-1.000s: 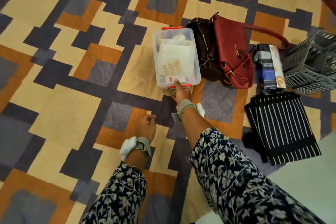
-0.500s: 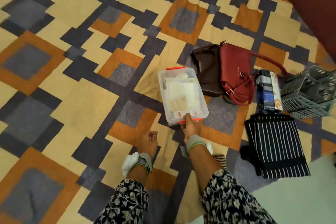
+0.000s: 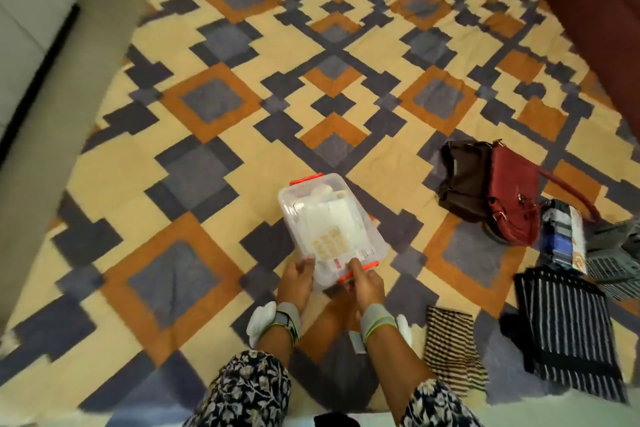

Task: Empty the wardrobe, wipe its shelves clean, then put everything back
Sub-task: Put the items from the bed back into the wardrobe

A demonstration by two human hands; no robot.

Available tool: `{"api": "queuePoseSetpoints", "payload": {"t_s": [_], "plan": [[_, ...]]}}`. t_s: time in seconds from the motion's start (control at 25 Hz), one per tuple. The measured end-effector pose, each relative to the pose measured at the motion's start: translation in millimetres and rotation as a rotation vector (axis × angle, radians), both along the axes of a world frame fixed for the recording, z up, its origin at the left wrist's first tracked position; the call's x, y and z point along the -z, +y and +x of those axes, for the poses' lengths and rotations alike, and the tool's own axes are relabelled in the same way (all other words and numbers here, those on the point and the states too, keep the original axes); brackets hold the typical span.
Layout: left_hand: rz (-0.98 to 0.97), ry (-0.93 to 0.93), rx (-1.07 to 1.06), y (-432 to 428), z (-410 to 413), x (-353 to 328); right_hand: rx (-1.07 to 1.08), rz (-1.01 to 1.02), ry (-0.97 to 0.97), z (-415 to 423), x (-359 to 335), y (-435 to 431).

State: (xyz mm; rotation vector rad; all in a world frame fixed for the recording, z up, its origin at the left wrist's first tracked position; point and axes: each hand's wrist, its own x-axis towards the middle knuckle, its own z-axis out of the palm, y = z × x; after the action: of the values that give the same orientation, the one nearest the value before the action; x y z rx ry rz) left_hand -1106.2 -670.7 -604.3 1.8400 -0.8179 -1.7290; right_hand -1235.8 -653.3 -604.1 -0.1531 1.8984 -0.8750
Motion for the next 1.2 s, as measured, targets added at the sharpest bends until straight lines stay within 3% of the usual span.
{"api": "queuePoseSetpoints", "payload": {"t_s": [0.04, 0.12, 0.24, 0.4, 0.52, 0.6, 0.8, 0.92, 1.2], "plan": [[0.003, 0.021, -0.040, -1, -1, 2, -0.005, -0.003, 0.010, 1, 4, 3], [0.004, -0.001, -0.169, 22, 76, -13, -0.176, -0.004, -0.010, 75, -22, 20], [0.008, 0.068, -0.157, 34, 125, -22, -0.177, -0.062, -0.054, 119, -40, 28], [-0.049, 0.094, -0.298, 69, 217, -63, -0.363, -0.095, -0.137, 209, -65, 39], [-0.083, 0.081, -0.451, 96, 283, -81, -0.441, -0.095, -0.127, 277, -80, 29], [-0.087, 0.093, -0.680, 151, 389, -92, -0.681, -0.059, -0.147, 386, -89, 43], [-0.077, 0.021, -0.904, 223, 518, -94, -1.046, -0.102, -0.169, 525, -89, 69], [-0.074, -0.140, -1.095, 260, 571, -97, -1.157, -0.075, -0.226, 600, -84, 90], [0.009, -0.275, -1.435, 312, 681, -88, -1.246, 0.026, -0.460, 755, -81, 131]]}}
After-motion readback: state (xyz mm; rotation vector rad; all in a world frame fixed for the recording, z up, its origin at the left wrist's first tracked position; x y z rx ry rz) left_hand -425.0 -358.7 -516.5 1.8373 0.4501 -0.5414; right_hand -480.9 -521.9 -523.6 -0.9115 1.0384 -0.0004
